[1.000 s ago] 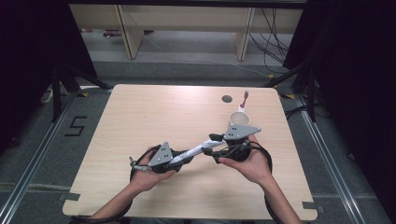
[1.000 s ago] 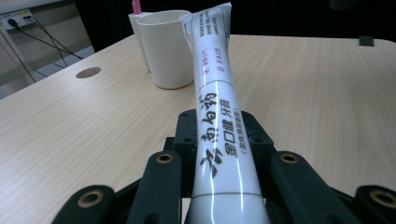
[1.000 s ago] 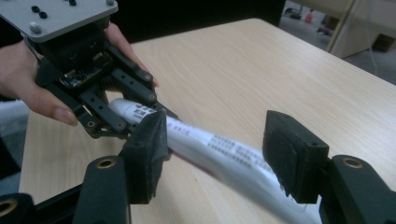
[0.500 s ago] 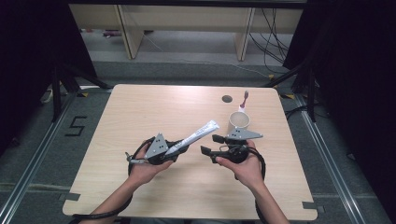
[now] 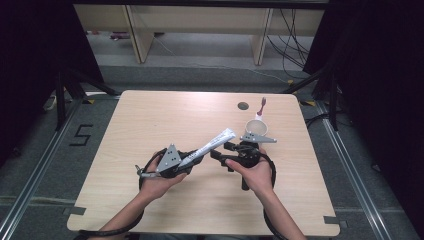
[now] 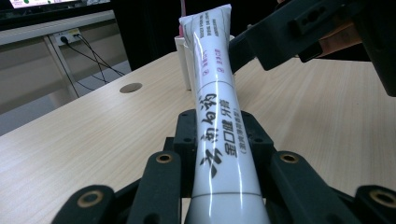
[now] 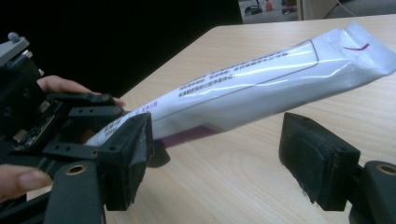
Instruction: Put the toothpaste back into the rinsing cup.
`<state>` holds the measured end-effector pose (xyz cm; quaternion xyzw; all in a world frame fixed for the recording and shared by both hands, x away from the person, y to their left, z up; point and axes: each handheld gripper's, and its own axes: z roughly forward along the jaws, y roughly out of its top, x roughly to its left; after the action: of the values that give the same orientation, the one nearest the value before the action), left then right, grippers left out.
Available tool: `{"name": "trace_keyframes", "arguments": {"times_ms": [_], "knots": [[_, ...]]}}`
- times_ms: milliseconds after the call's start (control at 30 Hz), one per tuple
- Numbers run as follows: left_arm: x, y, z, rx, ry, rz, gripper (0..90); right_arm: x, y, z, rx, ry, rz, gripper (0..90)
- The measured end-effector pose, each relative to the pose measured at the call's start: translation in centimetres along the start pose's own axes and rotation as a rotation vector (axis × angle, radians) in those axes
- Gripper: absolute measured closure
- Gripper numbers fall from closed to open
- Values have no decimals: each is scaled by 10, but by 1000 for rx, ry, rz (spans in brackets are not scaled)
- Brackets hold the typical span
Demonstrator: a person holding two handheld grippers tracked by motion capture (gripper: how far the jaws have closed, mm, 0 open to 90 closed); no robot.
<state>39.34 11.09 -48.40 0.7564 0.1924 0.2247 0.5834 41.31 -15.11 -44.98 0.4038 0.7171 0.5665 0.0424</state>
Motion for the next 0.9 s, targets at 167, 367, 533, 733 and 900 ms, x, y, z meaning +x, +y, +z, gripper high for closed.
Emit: {"name": "trace_keyframes", "arguments": {"times_ms": [167,367,533,733,900], "knots": [[-1,0,1,-1,-1,3,722,-2,2,3,-27,12,53,281],[-4,-1,2,-22,4,0,722,-1,6,6,-38,18,84,296],[-6,-1,3,-27,15,5,722,0,8,8,-34,21,152,300],[-9,-3,3,-19,32,3,722,-2,9,11,-41,17,197,330],[-10,-3,6,-15,37,0,721,-2,9,13,-50,26,225,379]]}}
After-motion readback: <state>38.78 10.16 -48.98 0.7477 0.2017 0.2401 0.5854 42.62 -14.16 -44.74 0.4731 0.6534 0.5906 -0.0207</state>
